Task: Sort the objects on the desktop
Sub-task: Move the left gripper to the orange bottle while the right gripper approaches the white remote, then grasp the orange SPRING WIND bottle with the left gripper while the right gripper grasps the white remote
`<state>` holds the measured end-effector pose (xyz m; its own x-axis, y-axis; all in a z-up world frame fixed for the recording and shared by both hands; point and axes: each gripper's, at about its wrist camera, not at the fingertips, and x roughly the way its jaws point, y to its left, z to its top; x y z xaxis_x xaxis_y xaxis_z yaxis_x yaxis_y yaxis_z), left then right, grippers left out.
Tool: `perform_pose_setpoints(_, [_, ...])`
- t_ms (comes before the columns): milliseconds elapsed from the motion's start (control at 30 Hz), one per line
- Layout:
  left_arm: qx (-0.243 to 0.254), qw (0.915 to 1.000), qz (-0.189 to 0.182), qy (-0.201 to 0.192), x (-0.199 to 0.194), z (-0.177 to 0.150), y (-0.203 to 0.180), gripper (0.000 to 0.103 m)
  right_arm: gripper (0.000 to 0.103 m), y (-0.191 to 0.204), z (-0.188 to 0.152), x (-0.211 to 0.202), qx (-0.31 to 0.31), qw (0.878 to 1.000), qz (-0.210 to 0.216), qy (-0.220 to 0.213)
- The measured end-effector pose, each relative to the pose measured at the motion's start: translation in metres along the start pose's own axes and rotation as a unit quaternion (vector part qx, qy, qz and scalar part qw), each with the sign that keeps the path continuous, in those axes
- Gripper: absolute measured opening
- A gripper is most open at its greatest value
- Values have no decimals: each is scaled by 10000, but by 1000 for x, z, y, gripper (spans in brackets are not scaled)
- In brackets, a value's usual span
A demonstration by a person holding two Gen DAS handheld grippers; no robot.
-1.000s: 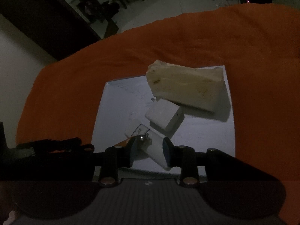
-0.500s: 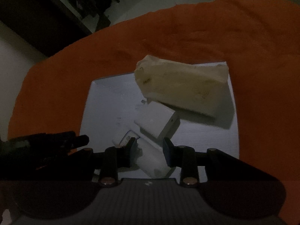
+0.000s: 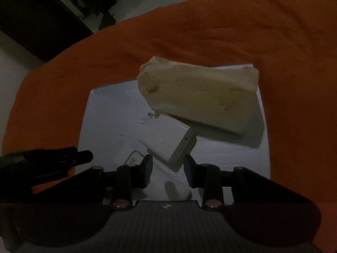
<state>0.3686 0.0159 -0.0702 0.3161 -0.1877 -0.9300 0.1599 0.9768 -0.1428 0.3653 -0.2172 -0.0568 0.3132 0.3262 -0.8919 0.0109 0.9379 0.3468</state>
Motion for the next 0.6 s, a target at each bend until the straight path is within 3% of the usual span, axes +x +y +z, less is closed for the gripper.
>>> perform_pose_setpoints(300, [31, 9999, 53, 90, 10, 0, -3, 40, 38, 3, -4, 14, 70, 9998, 19, 210])
perform_pose_setpoints(433, [95, 9995, -204, 199, 12, -3, -10, 40, 38, 3, -6, 18, 201, 9994, 99, 262])
perform_pose_setpoints(600, [757, 9955, -518, 249, 8, -10, -27, 40, 42, 6, -11, 22, -127, 9985, 25, 536])
